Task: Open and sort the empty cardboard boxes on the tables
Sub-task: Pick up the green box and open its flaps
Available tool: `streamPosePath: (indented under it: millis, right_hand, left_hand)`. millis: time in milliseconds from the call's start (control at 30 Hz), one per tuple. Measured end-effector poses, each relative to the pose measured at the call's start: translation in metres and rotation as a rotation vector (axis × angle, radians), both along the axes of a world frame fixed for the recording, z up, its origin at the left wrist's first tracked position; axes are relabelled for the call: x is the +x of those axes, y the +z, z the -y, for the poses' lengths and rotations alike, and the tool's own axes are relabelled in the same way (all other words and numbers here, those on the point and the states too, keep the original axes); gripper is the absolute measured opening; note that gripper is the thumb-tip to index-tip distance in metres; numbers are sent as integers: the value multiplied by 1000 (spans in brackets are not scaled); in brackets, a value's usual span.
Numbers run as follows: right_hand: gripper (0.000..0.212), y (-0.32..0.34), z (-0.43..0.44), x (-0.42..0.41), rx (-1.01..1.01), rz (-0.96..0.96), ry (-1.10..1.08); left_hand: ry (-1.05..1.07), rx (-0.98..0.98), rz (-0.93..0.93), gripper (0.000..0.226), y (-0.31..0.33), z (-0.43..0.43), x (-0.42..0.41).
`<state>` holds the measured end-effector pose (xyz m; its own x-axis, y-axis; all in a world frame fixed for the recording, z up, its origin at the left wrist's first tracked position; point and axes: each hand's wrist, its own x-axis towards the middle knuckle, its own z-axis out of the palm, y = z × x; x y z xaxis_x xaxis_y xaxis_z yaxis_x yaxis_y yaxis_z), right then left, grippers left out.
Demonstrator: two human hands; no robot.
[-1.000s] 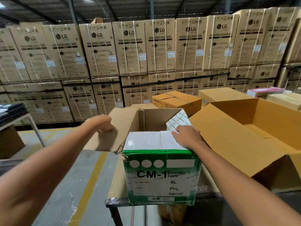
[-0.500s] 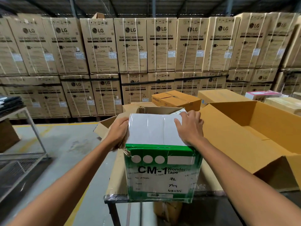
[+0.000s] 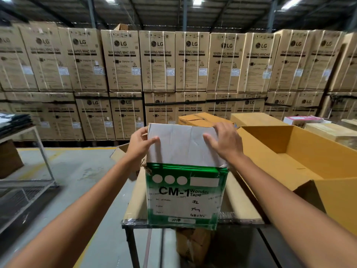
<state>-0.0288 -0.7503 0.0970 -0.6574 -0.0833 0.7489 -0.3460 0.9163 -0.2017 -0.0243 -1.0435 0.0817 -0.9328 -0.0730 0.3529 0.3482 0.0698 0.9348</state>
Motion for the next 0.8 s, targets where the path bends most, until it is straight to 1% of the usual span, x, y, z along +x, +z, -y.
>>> streamPosePath:
  millis: [67,100,133,200,267,333,400,467,533,600,633,733,800]
  right_hand:
    - [36,10,-6,17,26,-32,40]
    - [35,13,-9,27,37,-33,50]
    - [34,14,-13,38,50,-29,55]
    - [32,11,-18,60,92,5,69]
    - [30,6,-20,83,130,68,94]
    - [26,-2,-21,103,160,126,114]
    - [22,-13,-23,124,209,191,154]
    - [20,-32,-22,143,287,268,193]
    - [18,-55,-21,156,353,311,220]
    - [13,-77,-20,161,369,335,237]
    - [13,-85,-20,161,368,343,237]
    - [19,-96,-19,154,393,367,221]
    - [29,-97,-18,147,448,411,197]
  left_hand:
    - [0,40,-10,16,4,1,8]
    - [12,58,4,10,6,-1,16]
    - [26,73,23,9,4,-2,22]
    - [28,156,44,30,0,-4,35]
    - [-4,314,96,34,-1,-7,58]
    - [-87,285,122,35,-4,-9,87]
    - [-154,119,112,37,-12,-12,111]
    - [-186,-55,151,29,-24,-12,127]
    - [-115,-319,138,20,-32,-16,132]
    - [-2,-645,22,22,-38,-26,131]
    - [27,-771,-31,24,-41,-32,131]
    - [84,-1047,-106,23,-52,-47,124]
    - [154,-1184,-104,30,-58,-50,113]
